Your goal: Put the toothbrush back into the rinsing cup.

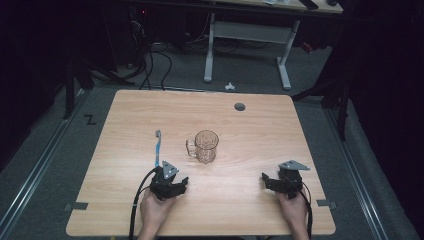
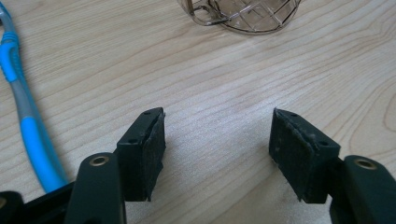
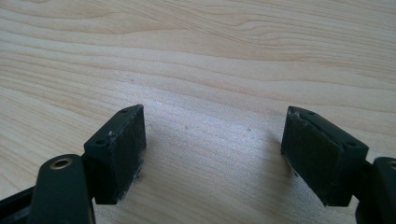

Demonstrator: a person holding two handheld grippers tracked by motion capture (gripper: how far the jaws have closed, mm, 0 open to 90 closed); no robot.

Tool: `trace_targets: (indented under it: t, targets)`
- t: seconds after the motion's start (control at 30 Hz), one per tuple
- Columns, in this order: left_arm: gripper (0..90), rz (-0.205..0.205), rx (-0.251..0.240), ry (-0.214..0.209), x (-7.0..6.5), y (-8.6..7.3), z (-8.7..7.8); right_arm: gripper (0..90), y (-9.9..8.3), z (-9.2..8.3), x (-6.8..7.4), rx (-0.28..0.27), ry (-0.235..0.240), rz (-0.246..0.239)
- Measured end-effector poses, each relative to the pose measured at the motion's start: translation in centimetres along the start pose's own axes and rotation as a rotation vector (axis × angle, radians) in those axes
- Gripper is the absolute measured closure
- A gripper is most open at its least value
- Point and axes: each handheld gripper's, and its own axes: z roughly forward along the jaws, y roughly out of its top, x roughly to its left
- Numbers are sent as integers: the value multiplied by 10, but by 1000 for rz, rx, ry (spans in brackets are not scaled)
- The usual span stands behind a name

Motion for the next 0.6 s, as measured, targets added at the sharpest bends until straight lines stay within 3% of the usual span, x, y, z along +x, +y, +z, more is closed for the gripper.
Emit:
trace_targets:
  t: [0.6]
  targets:
    - [330, 7, 4, -12, -1, 0, 0, 221, 0, 0, 0, -1, 0, -1]
